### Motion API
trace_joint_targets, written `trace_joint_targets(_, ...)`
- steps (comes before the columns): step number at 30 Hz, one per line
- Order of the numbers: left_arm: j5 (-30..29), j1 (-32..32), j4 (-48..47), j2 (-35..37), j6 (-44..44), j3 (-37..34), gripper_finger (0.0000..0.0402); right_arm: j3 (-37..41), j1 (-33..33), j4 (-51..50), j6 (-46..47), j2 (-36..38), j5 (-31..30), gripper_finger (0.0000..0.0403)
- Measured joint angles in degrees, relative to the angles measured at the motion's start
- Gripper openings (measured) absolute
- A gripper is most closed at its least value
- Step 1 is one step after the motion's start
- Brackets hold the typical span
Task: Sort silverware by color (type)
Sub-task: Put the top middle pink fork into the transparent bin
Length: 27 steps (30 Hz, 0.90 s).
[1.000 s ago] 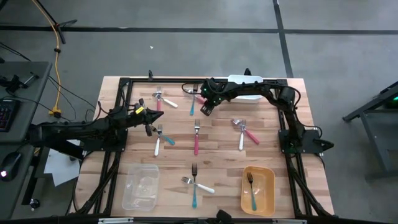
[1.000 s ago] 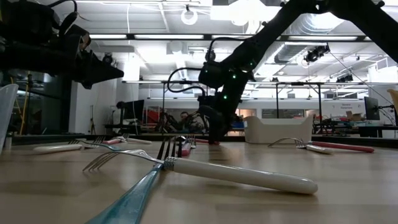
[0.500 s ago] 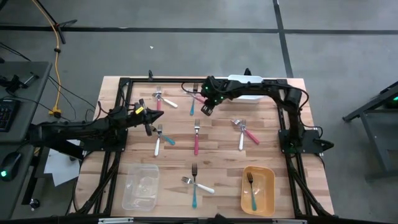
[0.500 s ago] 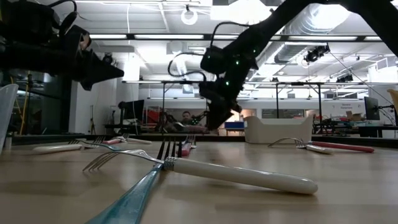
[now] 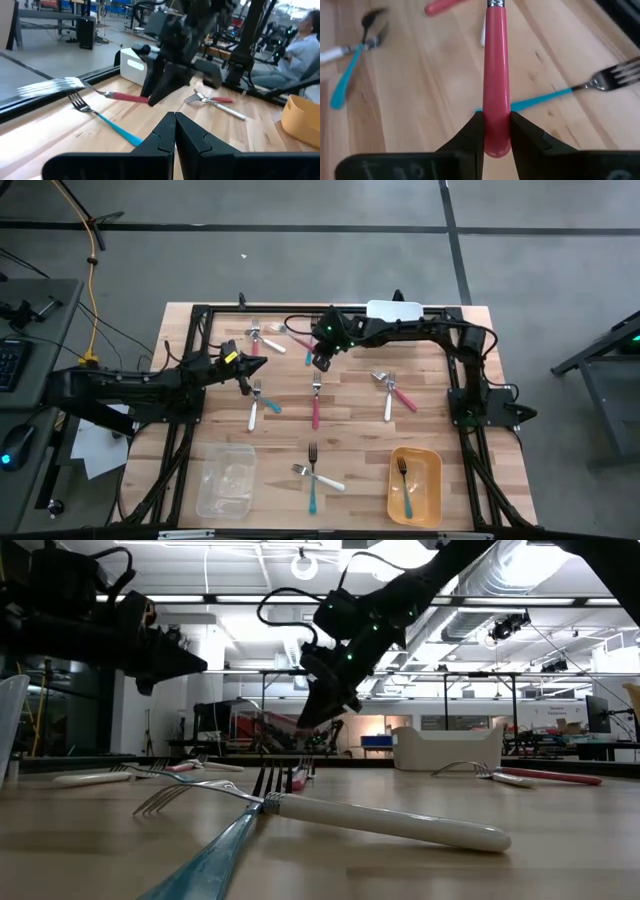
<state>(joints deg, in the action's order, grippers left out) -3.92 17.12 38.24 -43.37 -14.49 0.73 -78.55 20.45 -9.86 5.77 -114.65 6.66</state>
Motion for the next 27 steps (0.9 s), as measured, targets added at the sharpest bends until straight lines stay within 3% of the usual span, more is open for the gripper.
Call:
trace_joint_targets(3, 0.0, -0.1, 3.6, -3.6, -1.3, 0.0, 0.0, 6.2, -0.5, 10.4, 3.8, 0.6, 2.4, 0.0063)
trace_joint_targets(8, -0.4, -1.5, 10.3, -8.8, -1.5, 0.0, 0.0007, 18.4, -2.5, 35.8, 11.0, 2.3, 3.0, 0.0064)
trace_joint_targets(14, -3.2, -2.6, 14.7, -13.9, -1.5, 2.4, 0.0052, 28.4, -5.8, 61.0, 13.9, 3.0, 3.5, 0.0066)
trace_joint_targets(18, -2.2, -2.6, 14.7, -17.0, -1.4, 6.5, 0.0091, 30.6, -8.1, 68.3, 12.2, 3.0, 3.7, 0.0067)
trace_joint_targets(22, -0.4, -2.6, 14.9, -20.6, -0.6, 12.0, 0.0123, 30.5, -9.8, 69.4, 9.4, 2.9, 4.5, 0.0067)
trace_joint_targets(27, 4.8, -2.5, 14.9, -24.5, 0.7, 17.2, 0.0148, 30.0, -11.6, 73.2, 7.2, 2.9, 5.0, 0.0068)
